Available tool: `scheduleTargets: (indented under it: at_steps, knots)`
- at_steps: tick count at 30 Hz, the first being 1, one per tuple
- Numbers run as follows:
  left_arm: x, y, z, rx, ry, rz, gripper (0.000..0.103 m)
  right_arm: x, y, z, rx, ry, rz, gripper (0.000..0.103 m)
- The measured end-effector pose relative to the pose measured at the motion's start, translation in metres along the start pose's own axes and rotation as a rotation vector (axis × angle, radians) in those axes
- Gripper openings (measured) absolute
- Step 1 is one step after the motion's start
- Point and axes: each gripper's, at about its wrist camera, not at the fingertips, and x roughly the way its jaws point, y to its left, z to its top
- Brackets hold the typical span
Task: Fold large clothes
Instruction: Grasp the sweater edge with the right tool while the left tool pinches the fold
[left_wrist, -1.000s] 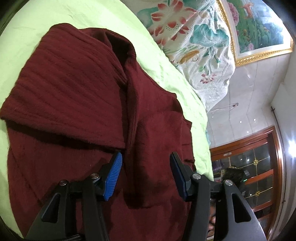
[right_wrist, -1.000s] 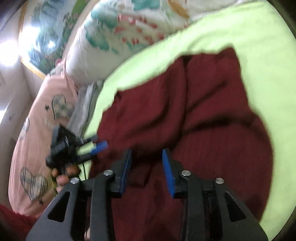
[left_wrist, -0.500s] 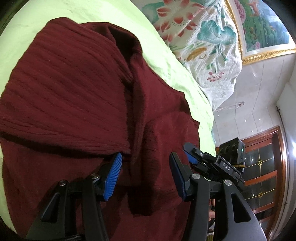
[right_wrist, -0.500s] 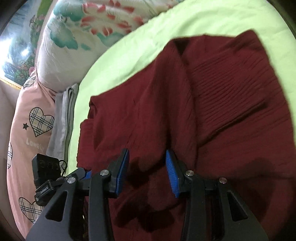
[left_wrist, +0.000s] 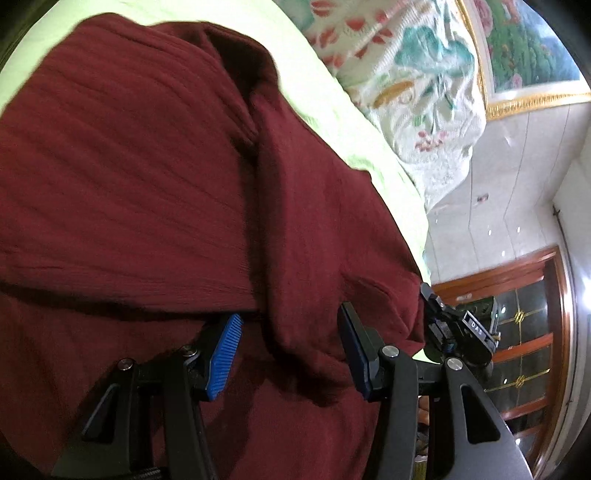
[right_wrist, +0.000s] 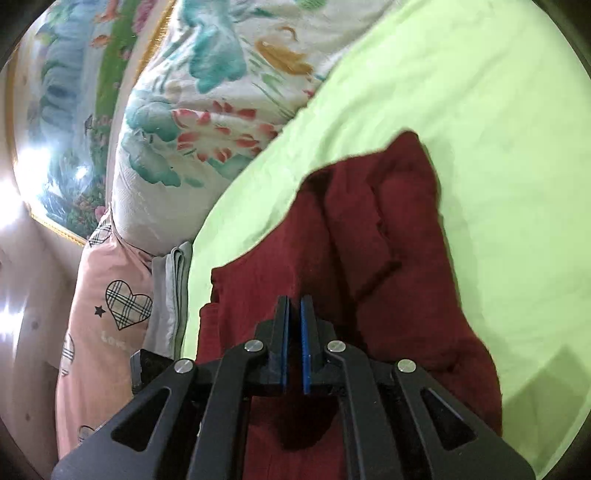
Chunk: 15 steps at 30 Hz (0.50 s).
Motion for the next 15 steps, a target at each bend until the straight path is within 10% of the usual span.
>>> scheduleTargets:
  at_steps: [3,8,12,15]
  knots:
    - [0.014,-0.013,-0.004,0.044,0.051,0.004,0.002,0.005,0.01,-0.004,-0.022,0.017,0.013,0.006]
    - [-0.017,-0.037,0.007,0.141,-0.071,-0.02,0.002,0.013,0.031,-0.003,-0.053,0.027,0.08,0.006]
    - [-0.073,-0.044,0.032,0.167,-0.268,-0.079,0.002,0.0,0.048,0.008,-0.053,-0.106,0.375,0.006]
    - [-0.095,-0.035,0.034,0.177,-0.343,-0.117,0.002,-0.002,0.044,0.005,-0.097,-0.143,0.335,0.006]
